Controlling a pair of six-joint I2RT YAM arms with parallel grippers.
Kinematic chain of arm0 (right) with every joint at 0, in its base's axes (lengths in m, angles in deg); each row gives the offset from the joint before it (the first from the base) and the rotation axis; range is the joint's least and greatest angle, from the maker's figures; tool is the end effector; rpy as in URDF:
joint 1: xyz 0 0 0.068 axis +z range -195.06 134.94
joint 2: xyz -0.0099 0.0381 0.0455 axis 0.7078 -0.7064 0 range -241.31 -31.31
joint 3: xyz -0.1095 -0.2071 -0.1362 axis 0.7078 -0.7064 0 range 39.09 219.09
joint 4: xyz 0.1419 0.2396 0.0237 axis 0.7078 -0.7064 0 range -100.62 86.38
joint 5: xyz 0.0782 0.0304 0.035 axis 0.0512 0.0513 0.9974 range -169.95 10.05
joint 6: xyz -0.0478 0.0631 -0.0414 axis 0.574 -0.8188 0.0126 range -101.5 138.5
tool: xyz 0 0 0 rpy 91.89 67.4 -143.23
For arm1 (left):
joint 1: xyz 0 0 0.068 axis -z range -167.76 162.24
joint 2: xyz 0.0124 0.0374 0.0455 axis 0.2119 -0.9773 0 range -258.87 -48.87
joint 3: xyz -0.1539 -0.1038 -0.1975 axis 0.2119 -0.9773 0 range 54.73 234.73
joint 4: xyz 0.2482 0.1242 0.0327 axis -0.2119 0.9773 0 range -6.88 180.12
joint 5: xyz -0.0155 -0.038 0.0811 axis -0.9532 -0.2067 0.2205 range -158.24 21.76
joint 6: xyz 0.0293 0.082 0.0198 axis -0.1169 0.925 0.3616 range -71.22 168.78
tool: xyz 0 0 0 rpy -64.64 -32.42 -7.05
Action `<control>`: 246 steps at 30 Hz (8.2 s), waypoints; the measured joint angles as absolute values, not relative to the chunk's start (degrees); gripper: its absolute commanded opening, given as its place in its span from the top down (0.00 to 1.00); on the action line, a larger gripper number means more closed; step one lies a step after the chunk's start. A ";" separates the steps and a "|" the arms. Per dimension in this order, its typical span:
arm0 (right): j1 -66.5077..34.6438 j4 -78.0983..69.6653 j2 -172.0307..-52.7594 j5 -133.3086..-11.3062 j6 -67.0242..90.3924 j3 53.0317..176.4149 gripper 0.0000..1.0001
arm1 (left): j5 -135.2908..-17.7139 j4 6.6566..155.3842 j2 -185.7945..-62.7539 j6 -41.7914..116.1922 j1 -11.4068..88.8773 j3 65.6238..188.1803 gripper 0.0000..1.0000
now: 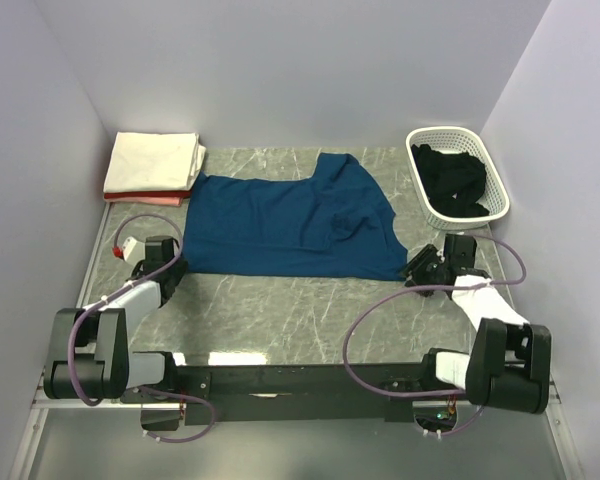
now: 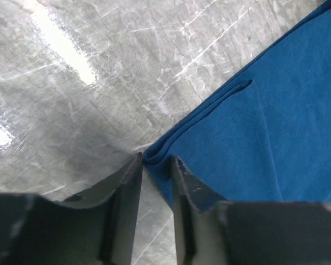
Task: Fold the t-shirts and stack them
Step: Fold the tshirt
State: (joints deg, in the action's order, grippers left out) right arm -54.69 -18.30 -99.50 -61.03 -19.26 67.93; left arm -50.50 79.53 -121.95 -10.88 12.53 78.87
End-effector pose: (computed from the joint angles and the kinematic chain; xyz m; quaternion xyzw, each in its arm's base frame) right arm 0.2534 -0.0167 0.1149 0.3306 0.8795 0.2256 0.2575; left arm 0.2678 0.0229 0.0980 -0.5035 0.7650 -0.0640 0.3964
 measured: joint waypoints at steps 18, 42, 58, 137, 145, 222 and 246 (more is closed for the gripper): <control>-56.89 -15.17 -107.69 -59.06 -19.30 70.62 1.00 | -49.67 89.01 -112.94 -11.32 12.55 79.51 0.99; -63.34 -48.77 -60.90 -61.16 -21.75 64.28 0.28 | -43.20 126.11 -76.62 -30.18 13.43 79.14 0.27; -54.36 -35.06 -80.90 -59.33 -18.25 78.07 0.37 | -47.31 111.11 -100.64 -11.23 17.54 96.67 0.37; -10.05 -28.40 -134.95 -90.47 -12.29 105.52 0.50 | -64.89 102.22 -109.64 6.04 23.11 100.01 0.38; -15.28 -28.70 -133.94 -84.59 -10.36 112.89 0.46 | -56.67 102.26 -120.42 2.17 23.09 106.17 0.41; -38.91 -22.89 -166.95 -66.65 -16.83 148.43 0.38 | -38.57 109.73 -170.19 -2.99 16.79 142.15 0.99; -37.86 -23.37 -170.27 -64.13 -17.64 153.94 1.00 | -39.99 108.45 -167.50 -2.40 16.25 140.47 0.99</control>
State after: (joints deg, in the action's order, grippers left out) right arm -37.86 -23.37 -170.27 -64.13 -17.64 153.94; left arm -39.99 108.45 -167.50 -2.40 16.25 140.47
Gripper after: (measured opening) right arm 0.011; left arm 0.041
